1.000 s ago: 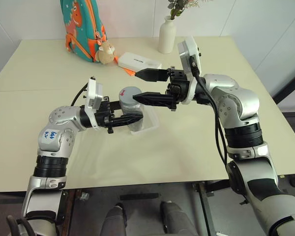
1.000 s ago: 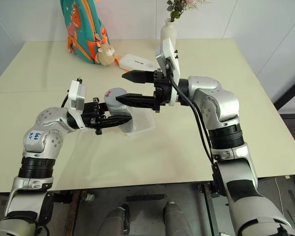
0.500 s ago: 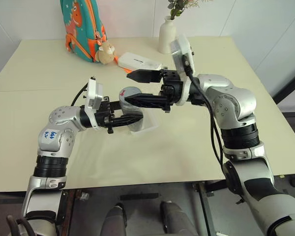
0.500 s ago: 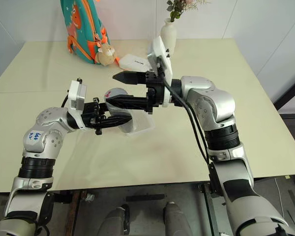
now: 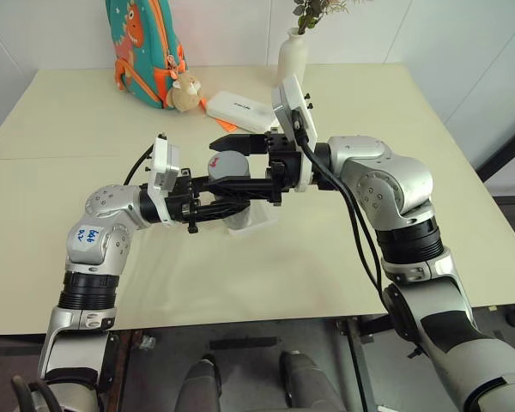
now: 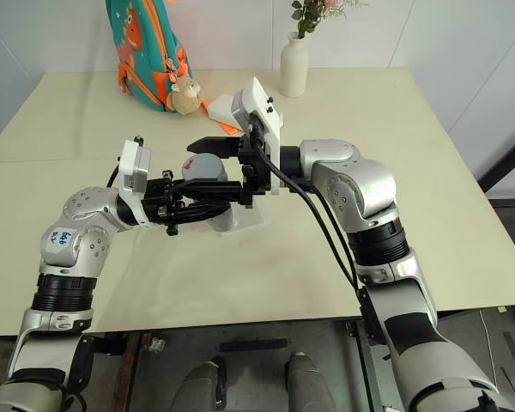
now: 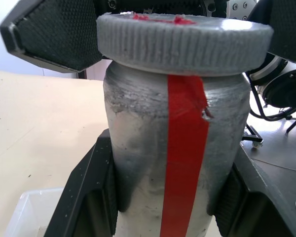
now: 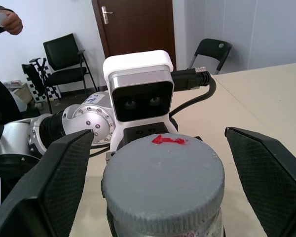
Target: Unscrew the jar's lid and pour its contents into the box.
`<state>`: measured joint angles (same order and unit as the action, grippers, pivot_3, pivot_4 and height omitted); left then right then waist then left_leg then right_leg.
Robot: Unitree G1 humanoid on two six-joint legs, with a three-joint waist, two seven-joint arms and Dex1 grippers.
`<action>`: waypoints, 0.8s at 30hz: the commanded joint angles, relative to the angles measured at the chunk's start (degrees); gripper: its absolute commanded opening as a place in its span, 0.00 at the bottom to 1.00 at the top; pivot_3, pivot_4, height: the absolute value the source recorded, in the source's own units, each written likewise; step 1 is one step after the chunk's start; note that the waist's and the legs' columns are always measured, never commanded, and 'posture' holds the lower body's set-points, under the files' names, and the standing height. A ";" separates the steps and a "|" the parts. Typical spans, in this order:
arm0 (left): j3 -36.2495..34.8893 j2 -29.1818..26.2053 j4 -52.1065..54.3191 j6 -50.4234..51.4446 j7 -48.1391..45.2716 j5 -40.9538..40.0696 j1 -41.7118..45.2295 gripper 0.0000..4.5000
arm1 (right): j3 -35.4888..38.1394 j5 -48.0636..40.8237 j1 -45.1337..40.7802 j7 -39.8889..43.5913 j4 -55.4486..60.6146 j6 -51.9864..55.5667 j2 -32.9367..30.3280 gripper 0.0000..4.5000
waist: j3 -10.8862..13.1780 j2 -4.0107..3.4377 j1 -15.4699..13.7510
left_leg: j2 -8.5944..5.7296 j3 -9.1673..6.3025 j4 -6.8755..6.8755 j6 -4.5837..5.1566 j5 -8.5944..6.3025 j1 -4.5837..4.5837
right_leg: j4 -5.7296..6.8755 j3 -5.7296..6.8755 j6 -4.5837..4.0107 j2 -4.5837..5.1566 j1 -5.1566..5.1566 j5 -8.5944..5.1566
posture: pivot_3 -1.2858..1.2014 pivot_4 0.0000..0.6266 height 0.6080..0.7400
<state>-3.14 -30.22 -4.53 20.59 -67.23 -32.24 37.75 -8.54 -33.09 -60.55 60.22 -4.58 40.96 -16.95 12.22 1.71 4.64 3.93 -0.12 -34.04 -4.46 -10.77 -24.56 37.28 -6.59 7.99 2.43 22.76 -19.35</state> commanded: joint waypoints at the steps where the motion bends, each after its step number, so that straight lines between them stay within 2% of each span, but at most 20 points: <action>1: -0.52 -0.40 2.34 -0.45 -0.14 -0.55 1.23 0.43 | 1.46 -0.30 -1.26 -0.30 1.53 -1.25 0.34 1.00 | 0.00 0.00 0.00 | 0.00 0.00 0.00 0.00 0.00 0.00 | 0.00 0.00 0.00 0.00 0.00 0.00 | 0.52 0.24 1.00; 3: -0.52 -0.41 2.33 -0.46 -0.15 -0.53 1.27 0.43 | 1.37 -0.12 -1.13 -0.55 1.52 -1.47 0.41 1.00 | 0.00 0.00 0.01 | 0.00 0.00 0.00 0.00 0.00 0.00 | 0.00 0.00 0.00 0.00 0.00 0.00 | 0.52 0.24 1.00; 4: -0.54 -0.43 2.30 -0.46 -0.14 -0.53 1.31 0.43 | 1.29 -0.26 -0.99 -0.39 1.78 -1.53 0.42 0.96 | 0.00 0.00 0.00 | 0.00 0.00 0.00 0.00 0.00 0.00 | 0.00 0.00 0.00 0.00 0.00 0.00 | 0.52 0.24 1.00; 6: -0.59 -0.52 2.24 -0.45 -0.12 -0.50 1.41 0.43 | 1.19 -0.62 -0.77 -0.21 2.27 -1.41 0.46 0.85 | 0.00 0.00 0.01 | 0.00 0.00 0.00 0.00 0.00 0.00 | 0.00 0.00 0.00 0.00 0.00 0.00 | 0.52 0.24 1.00; 10: -0.74 -0.85 2.25 -0.32 -0.16 -0.52 1.58 0.43 | 1.20 -0.99 -0.59 -0.14 2.99 -1.17 0.48 0.57 | 0.00 0.00 0.01 | 0.00 0.00 0.00 0.00 0.00 0.00 | 0.00 0.00 0.00 0.00 0.00 0.00 | 0.52 0.24 1.00; 12: -0.85 -0.99 2.20 -0.34 -0.12 -0.51 1.63 0.43 | 2.18 -1.87 -0.63 -0.96 3.08 -0.61 0.97 0.57 | 0.00 0.00 0.01 | 0.00 0.00 0.00 0.00 0.00 0.00 | -0.01 0.00 0.00 0.00 0.00 0.00 | 0.52 0.24 1.00; 16: -1.06 -1.16 2.62 -0.31 0.12 -0.58 0.97 0.43 | 8.78 -9.41 -1.18 -5.69 3.56 5.07 3.84 0.57 | 0.00 0.00 0.02 | 0.00 0.00 0.01 0.00 0.00 0.00 | 0.01 0.00 0.00 0.00 0.00 0.00 | 0.52 0.24 1.00; 21: -1.36 -1.68 3.42 -0.11 0.46 -0.76 -0.19 0.43 | 20.91 -24.25 -2.18 -16.61 4.66 12.85 7.53 0.57 | 0.00 0.00 -0.10 | 0.00 -0.03 0.02 0.00 0.00 -0.03 | 0.01 0.01 0.00 0.01 0.00 0.00 | 0.52 0.24 1.00; 24: -1.56 -2.18 3.71 0.01 0.69 -0.91 -0.57 0.43 | 21.83 -23.64 0.97 -18.73 8.87 11.74 4.90 0.57 | 0.00 0.00 -0.09 | 0.00 -0.03 0.02 0.00 0.00 -0.03 | -0.01 0.01 -0.01 0.01 0.00 0.00 | 0.52 0.24 1.00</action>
<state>-3.71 -31.70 -2.96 20.87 -66.67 -32.95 37.39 12.00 -56.05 -60.77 42.62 0.92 53.51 -10.86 12.22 1.71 4.55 3.93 -0.15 -34.00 -4.45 -10.77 -24.59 37.24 -6.58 7.98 2.44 22.76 -19.36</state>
